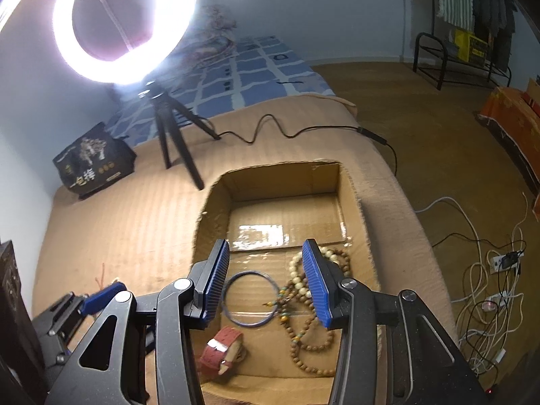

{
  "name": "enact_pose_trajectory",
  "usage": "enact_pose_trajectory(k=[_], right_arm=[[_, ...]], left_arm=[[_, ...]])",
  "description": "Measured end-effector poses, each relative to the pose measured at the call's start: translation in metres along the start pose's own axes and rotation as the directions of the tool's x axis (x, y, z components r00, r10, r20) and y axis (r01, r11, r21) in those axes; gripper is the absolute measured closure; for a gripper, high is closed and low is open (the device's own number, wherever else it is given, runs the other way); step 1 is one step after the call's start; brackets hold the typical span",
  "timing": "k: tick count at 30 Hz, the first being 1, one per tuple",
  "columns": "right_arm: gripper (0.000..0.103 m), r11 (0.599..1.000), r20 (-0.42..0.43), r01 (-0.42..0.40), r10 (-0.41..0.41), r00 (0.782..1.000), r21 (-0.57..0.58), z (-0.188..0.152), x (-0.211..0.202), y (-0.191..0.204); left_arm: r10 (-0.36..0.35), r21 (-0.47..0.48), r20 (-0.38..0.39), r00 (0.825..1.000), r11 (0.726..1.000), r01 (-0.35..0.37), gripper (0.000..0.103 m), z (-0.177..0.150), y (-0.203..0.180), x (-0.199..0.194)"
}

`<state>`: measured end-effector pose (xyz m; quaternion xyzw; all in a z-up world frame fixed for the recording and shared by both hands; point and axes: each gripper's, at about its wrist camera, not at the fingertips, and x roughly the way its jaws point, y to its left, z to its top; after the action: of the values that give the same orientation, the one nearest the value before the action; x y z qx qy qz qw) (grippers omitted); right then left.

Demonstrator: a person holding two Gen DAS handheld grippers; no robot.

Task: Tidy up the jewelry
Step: 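Withdraw both open grippers from the box toward the pearl strand and jade pendant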

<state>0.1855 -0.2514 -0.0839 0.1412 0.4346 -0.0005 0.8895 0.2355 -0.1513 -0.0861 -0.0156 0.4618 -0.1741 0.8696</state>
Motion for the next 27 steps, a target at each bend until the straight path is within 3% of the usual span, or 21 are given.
enact_pose_trajectory(k=[8,12,14,21,27], right_arm=[[0.059,0.997,0.047,-0.068,0.07,0.996,-0.034,-0.007,-0.016,0.034],[0.032,0.994,0.077,-0.094,0.098,0.992,-0.048,-0.009,-0.021,0.052],[0.031,0.993,0.089,-0.101,0.106,0.99,-0.057,-0.01,-0.023,0.061],[0.03,0.985,0.038,-0.151,0.155,0.987,-0.089,-0.016,-0.011,0.092],[0.03,0.965,-0.078,-0.191,0.18,0.981,-0.18,-0.034,0.003,0.124]], left_arm=[[0.08,-0.021,0.03,0.996,0.997,-0.079,0.024,-0.01,0.048,-0.029],[0.122,-0.056,0.053,0.991,0.991,-0.119,0.024,-0.019,0.08,-0.044],[0.137,-0.076,0.061,0.989,0.988,-0.133,0.024,-0.024,0.098,-0.052],[0.183,-0.118,0.034,0.982,0.977,-0.178,0.024,-0.044,0.149,-0.067],[0.198,-0.097,-0.03,0.98,0.975,-0.2,0.024,-0.068,0.179,-0.063]])
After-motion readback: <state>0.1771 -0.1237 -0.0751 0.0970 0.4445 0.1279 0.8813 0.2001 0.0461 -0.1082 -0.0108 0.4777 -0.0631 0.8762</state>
